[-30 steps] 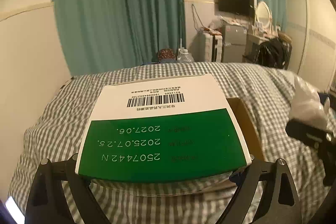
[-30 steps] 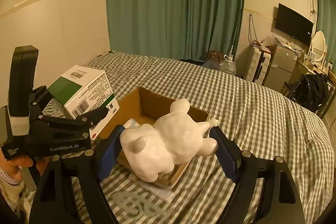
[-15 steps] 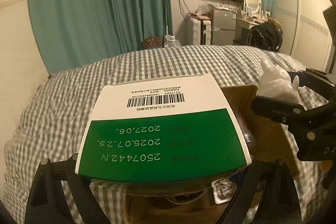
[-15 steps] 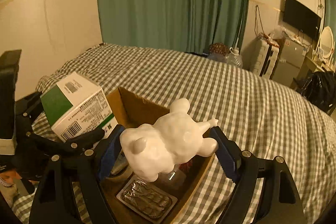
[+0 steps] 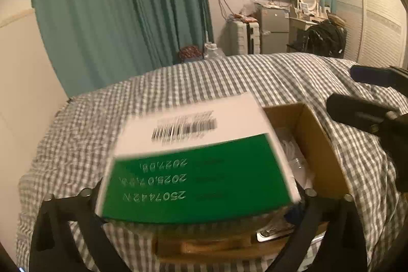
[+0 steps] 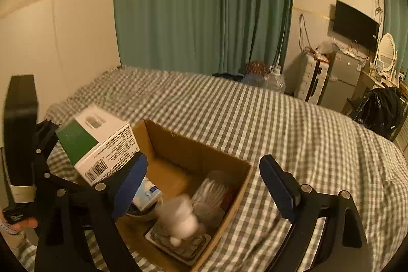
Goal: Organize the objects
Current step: 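Drop the figurine into the box with the right tool while the left tool drops the medicine box in, then grasp the grey-green scissors with the right tool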
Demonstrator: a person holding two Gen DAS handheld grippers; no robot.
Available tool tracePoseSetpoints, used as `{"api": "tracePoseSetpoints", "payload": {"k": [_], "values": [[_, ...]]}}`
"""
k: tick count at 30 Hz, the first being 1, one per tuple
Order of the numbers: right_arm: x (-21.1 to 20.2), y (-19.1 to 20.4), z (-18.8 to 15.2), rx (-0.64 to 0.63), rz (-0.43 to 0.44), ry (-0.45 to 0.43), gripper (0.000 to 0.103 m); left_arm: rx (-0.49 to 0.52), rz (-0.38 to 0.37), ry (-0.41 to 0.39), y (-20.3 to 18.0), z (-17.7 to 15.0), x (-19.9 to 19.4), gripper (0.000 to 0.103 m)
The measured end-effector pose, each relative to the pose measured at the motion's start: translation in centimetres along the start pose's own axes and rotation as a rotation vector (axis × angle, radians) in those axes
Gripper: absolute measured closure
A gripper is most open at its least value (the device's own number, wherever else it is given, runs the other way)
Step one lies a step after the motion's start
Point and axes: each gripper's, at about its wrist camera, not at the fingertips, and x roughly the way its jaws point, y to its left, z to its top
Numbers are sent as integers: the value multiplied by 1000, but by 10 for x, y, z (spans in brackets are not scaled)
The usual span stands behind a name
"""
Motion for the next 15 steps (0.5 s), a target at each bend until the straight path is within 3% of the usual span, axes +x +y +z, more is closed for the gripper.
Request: {"api": "tracePoseSetpoints", "payload": {"k": [10,15], "values": [[-116,-11,-3,-28,-48,-86,11,-141,-30,-77,0,13,-85,0],[-148,-9,-12,-42,-44,-108,11,-170,-15,-112,-1,7,-119,0]]}}
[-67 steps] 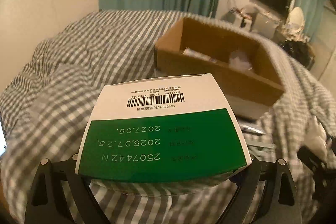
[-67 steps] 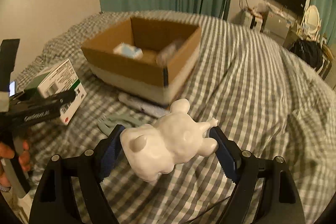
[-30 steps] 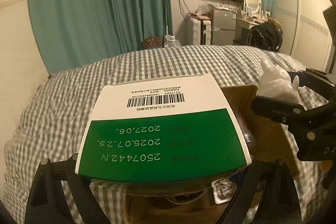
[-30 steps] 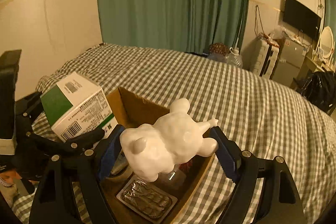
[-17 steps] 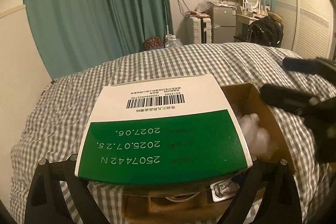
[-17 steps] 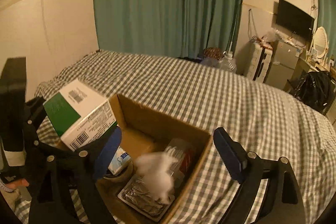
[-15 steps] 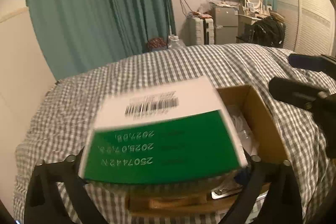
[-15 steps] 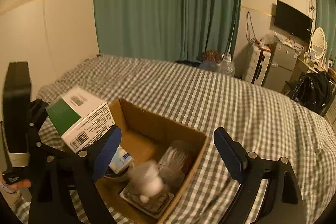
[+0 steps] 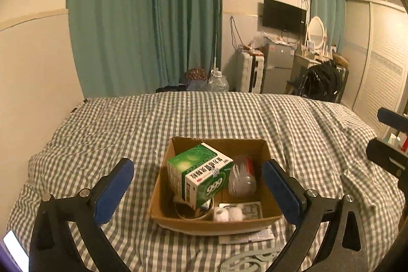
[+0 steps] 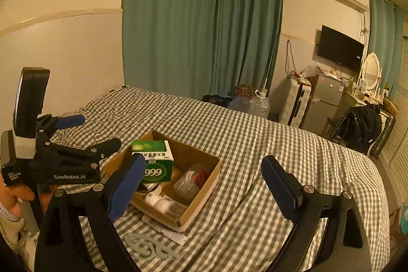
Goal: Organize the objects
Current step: 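Grasp the grey-green scissors with the right tool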
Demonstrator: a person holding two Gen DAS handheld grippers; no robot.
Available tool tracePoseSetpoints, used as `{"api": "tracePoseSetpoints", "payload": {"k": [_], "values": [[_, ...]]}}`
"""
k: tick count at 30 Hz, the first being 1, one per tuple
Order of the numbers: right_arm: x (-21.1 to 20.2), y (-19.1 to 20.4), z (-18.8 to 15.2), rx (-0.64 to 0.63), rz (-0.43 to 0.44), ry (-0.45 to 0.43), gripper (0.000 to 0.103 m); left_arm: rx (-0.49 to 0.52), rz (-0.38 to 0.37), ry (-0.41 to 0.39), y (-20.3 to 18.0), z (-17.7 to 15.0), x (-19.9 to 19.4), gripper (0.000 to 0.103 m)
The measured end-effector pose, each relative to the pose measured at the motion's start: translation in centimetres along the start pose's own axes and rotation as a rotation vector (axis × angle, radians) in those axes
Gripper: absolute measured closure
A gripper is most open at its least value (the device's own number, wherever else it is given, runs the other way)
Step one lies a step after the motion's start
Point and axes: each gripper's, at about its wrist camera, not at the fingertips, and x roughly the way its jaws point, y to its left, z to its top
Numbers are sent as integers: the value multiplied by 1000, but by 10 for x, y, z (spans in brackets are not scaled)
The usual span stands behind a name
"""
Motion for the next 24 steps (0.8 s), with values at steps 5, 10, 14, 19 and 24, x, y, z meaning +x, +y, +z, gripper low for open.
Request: {"api": "tracePoseSetpoints", "payload": {"k": [5,10,14,19,24], "values": [[-6,10,-28,3,25,40,11,3,21,14,3,-24,-20,0],[16,22,-77,48,41,115,10,-41,51,51,16,-69,-15,0],[49,39,-121,63,80,208,11,-61,106,111,26,-112,6,0],[90,69,-161,-14,115,331,11,-57,136,187,33,-152,34,0],[123,99,-182,-131,142,425,11,-46,132,239,35,-174,55,0]]}}
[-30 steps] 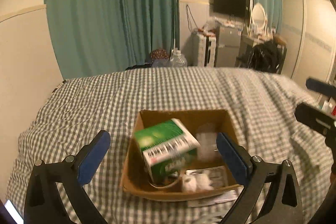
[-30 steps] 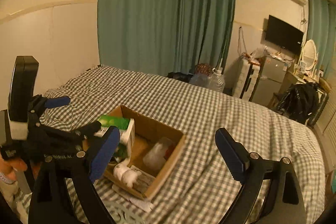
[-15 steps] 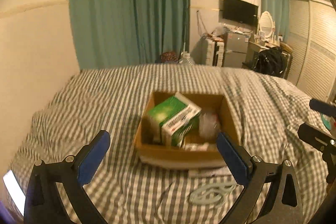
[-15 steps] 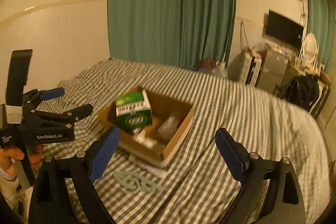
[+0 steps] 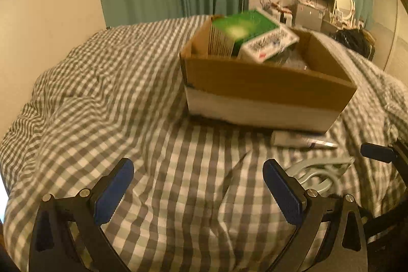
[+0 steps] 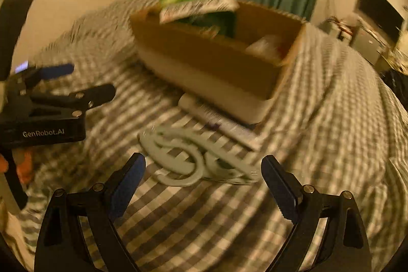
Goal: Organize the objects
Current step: 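Grasp the grey-green scissors with the right tool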
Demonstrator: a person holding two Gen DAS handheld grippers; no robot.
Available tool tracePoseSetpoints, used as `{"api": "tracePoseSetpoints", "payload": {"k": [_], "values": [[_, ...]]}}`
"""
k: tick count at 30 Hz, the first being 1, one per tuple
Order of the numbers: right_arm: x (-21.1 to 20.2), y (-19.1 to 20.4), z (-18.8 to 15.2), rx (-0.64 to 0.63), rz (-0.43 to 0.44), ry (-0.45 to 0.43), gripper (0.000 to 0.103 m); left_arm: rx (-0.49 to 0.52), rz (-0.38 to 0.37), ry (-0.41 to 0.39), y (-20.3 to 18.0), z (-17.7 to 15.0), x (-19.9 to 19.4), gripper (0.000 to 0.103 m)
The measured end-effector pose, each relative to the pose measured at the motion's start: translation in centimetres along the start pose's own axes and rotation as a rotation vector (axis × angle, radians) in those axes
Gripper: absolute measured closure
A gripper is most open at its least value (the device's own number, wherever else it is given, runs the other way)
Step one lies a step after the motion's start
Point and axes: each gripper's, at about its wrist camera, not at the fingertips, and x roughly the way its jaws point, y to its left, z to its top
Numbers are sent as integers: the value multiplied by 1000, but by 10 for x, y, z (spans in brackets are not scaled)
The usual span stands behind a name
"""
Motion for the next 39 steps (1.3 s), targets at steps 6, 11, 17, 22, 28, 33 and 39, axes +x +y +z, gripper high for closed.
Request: {"api": "tracePoseSetpoints", "payload": {"k": [6,11,17,22,28,33,39], "values": [[34,9,9,-46,-21,63,11,-6,1,14,6,-4,12,0],[37,1,17,20,-2,88,25,-57,-19,53,16,-8,19,0],[20,-11,12,56,-40,78,78,-72,-19,61,16,-9,17,0],[-11,-14,12,68,-19,22,90,-65,-8,82,8,-12,14,0],[-56,-30,8,108,11,-58,90,-59,-23,101,-12,-9,10,0],[-86,-55,-1,172,-14,-124,90,-17,-59,91,-47,1,10,0],[-97,-110,-28,309,-69,-138,90,-40,-22,84,-89,14,25,0]]}}
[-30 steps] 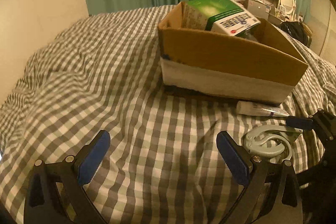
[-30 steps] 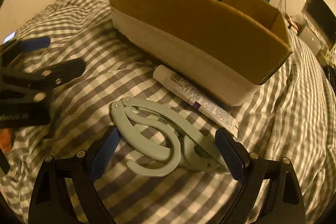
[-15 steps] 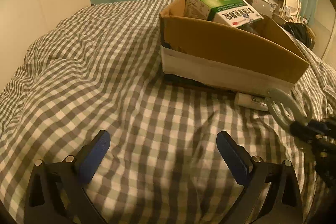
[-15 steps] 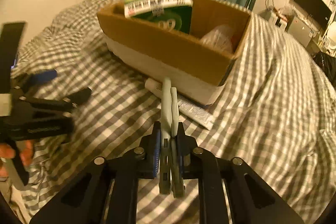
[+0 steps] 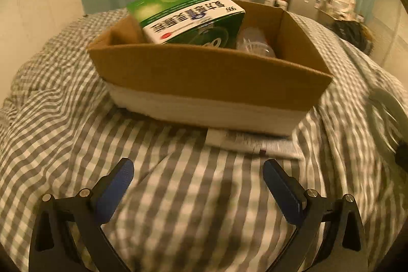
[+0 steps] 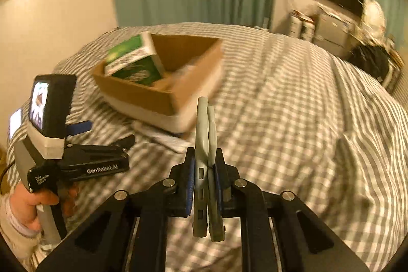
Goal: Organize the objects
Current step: 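Grasp the grey-green scissors with the right tool, then grasp the white tube with the left tool while the right tool holds the scissors, then lower the scissors into the box with the right tool while the left tool drops the tube in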
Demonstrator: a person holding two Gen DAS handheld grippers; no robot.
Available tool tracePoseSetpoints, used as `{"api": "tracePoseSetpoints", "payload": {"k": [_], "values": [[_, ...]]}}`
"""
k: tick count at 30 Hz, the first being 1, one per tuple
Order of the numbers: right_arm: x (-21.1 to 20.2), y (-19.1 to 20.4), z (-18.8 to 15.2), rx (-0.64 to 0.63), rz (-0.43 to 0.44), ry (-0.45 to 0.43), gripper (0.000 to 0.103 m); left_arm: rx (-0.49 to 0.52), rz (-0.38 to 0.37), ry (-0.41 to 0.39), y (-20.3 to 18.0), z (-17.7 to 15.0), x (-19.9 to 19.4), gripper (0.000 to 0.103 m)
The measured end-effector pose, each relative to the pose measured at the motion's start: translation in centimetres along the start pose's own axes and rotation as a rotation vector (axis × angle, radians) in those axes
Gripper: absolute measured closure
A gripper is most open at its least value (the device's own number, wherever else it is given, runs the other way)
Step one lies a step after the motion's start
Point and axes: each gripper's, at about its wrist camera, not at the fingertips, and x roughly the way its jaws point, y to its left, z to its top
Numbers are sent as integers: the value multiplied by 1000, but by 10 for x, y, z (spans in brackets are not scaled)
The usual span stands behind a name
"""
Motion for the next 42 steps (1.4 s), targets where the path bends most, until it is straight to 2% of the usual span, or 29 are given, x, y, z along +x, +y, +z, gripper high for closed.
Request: {"api": "tracePoseSetpoints", "payload": {"k": [2,6,9,11,13,15,18,20,23,27,31,38,42], "values": [[4,-17,0,49,19,5,90,-30,29,-1,-9,3,8,0],[13,-18,0,32,21,21,90,-137,-8,28,-21,8,31,0],[17,-18,-3,27,30,30,90,-166,-5,61,-32,12,48,0],[21,-21,-5,39,37,39,90,-165,4,71,-38,12,57,0],[19,-24,-8,51,39,46,90,-95,24,84,-47,11,69,0],[19,-25,-9,57,37,50,90,-75,10,81,-45,11,70,0],[19,-21,-9,46,24,49,90,-58,-41,92,-35,12,66,12],[17,-17,-9,28,10,44,90,-64,-76,84,-25,12,59,28],[13,-11,-8,33,-15,24,90,-122,-165,82,0,12,46,45],[8,0,-7,38,-2,4,90,-143,-234,98,22,11,31,54],[3,16,-6,22,12,-3,90,-110,-247,88,26,11,17,61],[-10,25,-6,12,-8,-30,90,-50,-277,43,7,8,-22,73],[-19,24,-7,17,-17,-43,90,2,-277,-4,0,9,-46,77]]}}
